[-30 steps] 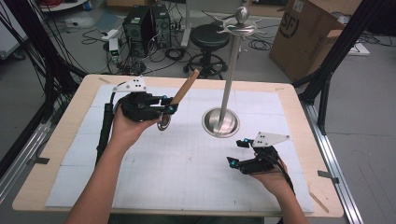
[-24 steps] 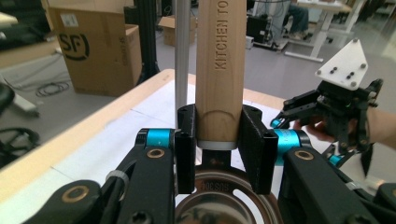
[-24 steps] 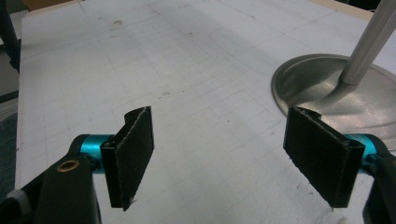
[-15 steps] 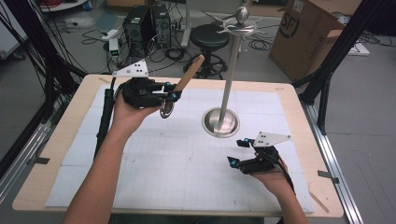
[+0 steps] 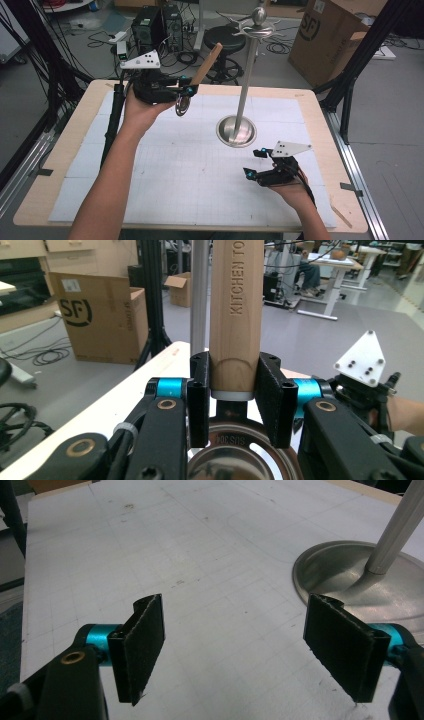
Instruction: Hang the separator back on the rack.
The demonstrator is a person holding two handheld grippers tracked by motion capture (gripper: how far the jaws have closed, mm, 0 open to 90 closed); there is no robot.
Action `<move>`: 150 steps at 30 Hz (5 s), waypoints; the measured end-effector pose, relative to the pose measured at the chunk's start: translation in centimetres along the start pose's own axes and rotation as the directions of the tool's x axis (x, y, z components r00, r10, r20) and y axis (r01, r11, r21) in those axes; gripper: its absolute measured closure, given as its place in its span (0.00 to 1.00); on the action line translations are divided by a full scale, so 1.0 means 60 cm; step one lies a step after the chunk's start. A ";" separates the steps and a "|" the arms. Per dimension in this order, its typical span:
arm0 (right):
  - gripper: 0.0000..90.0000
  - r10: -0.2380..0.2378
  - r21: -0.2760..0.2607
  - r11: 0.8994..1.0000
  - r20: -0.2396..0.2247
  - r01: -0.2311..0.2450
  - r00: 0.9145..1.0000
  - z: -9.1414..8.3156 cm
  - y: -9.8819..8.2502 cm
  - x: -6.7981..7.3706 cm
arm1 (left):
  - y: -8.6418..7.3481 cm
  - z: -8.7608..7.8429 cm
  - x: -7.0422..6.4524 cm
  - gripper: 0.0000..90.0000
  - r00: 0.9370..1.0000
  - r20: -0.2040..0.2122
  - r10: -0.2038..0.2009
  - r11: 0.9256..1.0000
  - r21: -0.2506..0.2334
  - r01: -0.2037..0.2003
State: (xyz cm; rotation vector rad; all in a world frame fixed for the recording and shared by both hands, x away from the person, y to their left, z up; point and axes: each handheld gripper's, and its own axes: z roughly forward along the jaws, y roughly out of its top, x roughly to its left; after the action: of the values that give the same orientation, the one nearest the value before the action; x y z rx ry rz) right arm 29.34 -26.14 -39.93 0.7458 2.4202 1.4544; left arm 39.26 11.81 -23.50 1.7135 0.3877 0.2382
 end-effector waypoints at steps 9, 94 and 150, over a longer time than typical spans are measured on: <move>0.27 0.004 -0.003 1.000 -0.001 -0.004 1.000 -0.001 0.000 0.000 | 0.034 0.013 0.003 0.77 1.000 -0.021 0.015 1.000 0.010 -0.015; 0.27 -0.003 -0.010 1.000 -0.022 0.003 1.000 -0.003 0.001 0.006 | 0.060 0.130 0.028 0.76 0.998 -0.055 0.020 0.981 0.193 -0.009; 0.27 -0.008 0.005 1.000 -0.017 0.008 1.000 0.003 -0.001 0.007 | -0.024 0.035 0.015 0.14 0.983 -0.181 -0.010 0.974 0.219 0.050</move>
State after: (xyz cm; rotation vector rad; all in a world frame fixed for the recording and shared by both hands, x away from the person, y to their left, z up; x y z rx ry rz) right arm 29.02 -25.81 -40.02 0.7274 2.4371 1.4585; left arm 40.70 10.44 -25.37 1.9117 0.5910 0.3380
